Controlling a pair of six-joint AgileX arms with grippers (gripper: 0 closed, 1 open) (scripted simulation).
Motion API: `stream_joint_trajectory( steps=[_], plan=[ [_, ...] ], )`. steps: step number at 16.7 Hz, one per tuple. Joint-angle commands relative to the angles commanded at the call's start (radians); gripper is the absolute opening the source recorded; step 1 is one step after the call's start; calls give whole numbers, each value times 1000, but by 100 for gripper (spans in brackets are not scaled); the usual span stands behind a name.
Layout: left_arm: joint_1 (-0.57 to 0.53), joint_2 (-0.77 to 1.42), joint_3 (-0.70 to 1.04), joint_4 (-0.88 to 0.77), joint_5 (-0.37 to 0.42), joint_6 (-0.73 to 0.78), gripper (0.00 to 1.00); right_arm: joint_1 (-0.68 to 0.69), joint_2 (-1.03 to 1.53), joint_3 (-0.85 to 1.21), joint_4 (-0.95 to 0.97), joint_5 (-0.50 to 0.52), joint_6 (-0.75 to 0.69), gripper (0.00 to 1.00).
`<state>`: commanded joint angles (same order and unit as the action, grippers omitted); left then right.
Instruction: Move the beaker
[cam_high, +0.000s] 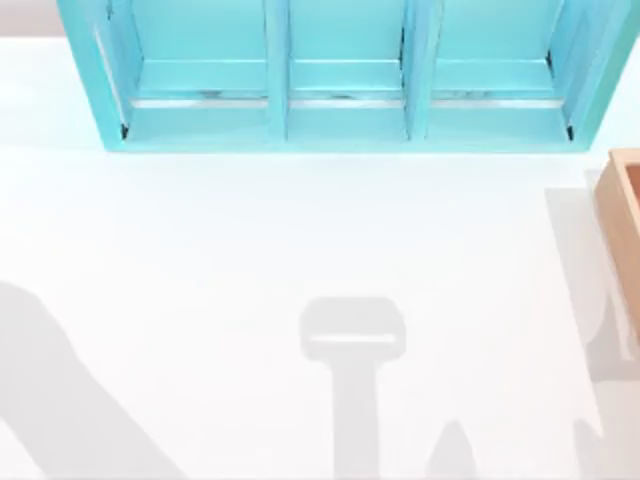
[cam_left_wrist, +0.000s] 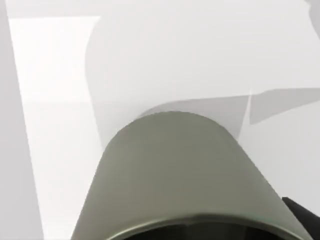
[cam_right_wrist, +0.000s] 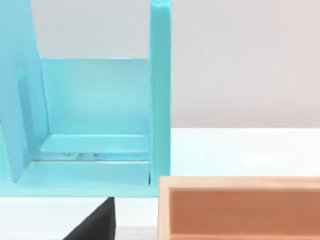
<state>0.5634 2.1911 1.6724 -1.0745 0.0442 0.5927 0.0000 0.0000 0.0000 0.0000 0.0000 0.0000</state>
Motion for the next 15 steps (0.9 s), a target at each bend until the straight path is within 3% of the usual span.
stream_joint_trajectory(
  steps=[4, 15],
  plan=[
    [0, 2, -3, 4, 0, 1, 0, 0, 0, 0, 0, 0, 0, 100],
    [0, 2, -3, 4, 0, 1, 83, 0, 0, 0, 0, 0, 0, 100]
  ],
)
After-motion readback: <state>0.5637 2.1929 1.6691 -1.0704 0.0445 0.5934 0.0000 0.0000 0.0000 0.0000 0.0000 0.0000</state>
